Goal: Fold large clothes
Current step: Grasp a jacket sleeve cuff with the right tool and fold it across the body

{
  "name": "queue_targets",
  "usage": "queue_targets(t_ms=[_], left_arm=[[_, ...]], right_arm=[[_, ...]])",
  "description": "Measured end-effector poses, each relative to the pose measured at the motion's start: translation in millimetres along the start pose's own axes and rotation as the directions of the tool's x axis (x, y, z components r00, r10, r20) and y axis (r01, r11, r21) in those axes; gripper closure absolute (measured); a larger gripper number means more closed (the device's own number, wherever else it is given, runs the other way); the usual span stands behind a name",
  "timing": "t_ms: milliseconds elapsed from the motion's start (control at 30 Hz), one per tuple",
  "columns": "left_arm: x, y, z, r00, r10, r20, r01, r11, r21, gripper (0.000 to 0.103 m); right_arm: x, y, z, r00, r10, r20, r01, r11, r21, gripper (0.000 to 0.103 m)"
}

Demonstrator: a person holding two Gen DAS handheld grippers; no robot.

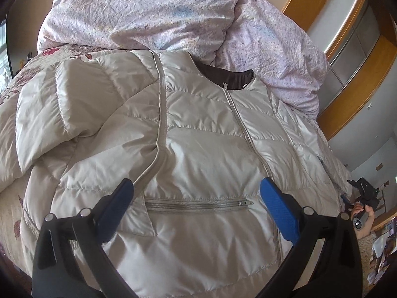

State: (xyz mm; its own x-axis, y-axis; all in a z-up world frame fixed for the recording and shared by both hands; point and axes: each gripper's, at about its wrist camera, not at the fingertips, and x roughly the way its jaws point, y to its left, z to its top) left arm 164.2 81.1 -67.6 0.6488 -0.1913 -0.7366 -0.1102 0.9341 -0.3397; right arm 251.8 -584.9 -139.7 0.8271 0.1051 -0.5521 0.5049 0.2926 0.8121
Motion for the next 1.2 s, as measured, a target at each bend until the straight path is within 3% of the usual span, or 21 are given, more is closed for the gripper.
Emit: queue_targets(t_ms=[133, 167, 200, 300, 467, 667, 767, 833, 900, 1000, 1100, 1200], left_arm=[[1.9, 3.0, 1.8, 1.0, 0.009, 0.002, -0.009, 1.0, 0.001, 0.002], [2.2, 4.6, 2.3, 1.0, -0.002, 0.0, 0.002, 1.0, -0.006, 0.002], [2.0, 7.3, 2.1, 1.0, -0.013, 0.0, 0.013, 1.0, -0.013, 0.002], [1.2, 14.6, 2.3, 0.999, -0.034, 0.001, 0.034, 0.998, -0.045, 0.002], [-5.2, 26.6, 1.6, 0.998, -0.012, 0.054, 0.016, 0.998, -0.068, 0.002], [-28.8, 31.9, -3.1, 0.974, 0.012, 0.225, -0.007, 1.0, -0.022, 0.002], [-36.1, 40.0, -2.6, 0.965, 0.006, 0.261, 0.006, 0.999, -0.043, 0.002], [-36.7, 46.4, -0.7, 0.969, 0.001, 0.246, 0.013, 0.998, -0.057, 0.002], [-35.5, 55.8, 1.1, 0.974, -0.028, 0.227, 0.051, 0.994, -0.095, 0.002], [-37.6, 72.5, -2.8, 0.971, -0.051, 0.233, 0.09, 0.983, -0.161, 0.002], [-43.2, 82.8, -6.8, 0.971, -0.027, 0.236, 0.071, 0.982, -0.177, 0.002], [-52.1, 93.1, -8.6, 0.968, -0.004, 0.25, 0.055, 0.979, -0.195, 0.002]], right_arm=[[9.2, -3.8, 11.7, 1.0, -0.008, 0.013, 0.008, 0.999, 0.034, 0.065], [10.2, -2.5, 13.7, 0.999, -0.027, 0.02, 0.027, 0.999, 0.023, 0.075], [10.7, 0.3, 14.9, 0.999, -0.043, 0.03, 0.043, 0.999, 0.006, 0.083], [6.9, 23.4, 14.2, 0.991, -0.094, 0.093, 0.104, 0.989, -0.101, 0.094], [-12.1, 80.1, 1.6, 0.961, -0.127, 0.245, 0.206, 0.921, -0.33, 0.098], [-23.6, 162.6, -38.9, 0.946, -0.012, 0.325, 0.207, 0.794, -0.572, 0.098], [-31.1, 203.7, -80.5, 0.956, 0.078, 0.284, 0.148, 0.705, -0.693, 0.098], [-37.7, 228.6, -117.7, 0.961, 0.14, 0.238, 0.103, 0.621, -0.777, 0.098], [-44.9, 254.2, -164.2, 0.965, 0.209, 0.156, 0.027, 0.514, -0.857, 0.098], [-49.7, 278.0, -227.3, 0.961, 0.275, -0.001, -0.112, 0.386, -0.916, 0.098], [-42.8, 295.7, -286.5, 0.947, 0.278, -0.159, -0.238, 0.281, -0.93, 0.098], [-25.1, 303.7, -336.5, 0.928, 0.227, -0.297, -0.347, 0.233, -0.908, 0.098]])
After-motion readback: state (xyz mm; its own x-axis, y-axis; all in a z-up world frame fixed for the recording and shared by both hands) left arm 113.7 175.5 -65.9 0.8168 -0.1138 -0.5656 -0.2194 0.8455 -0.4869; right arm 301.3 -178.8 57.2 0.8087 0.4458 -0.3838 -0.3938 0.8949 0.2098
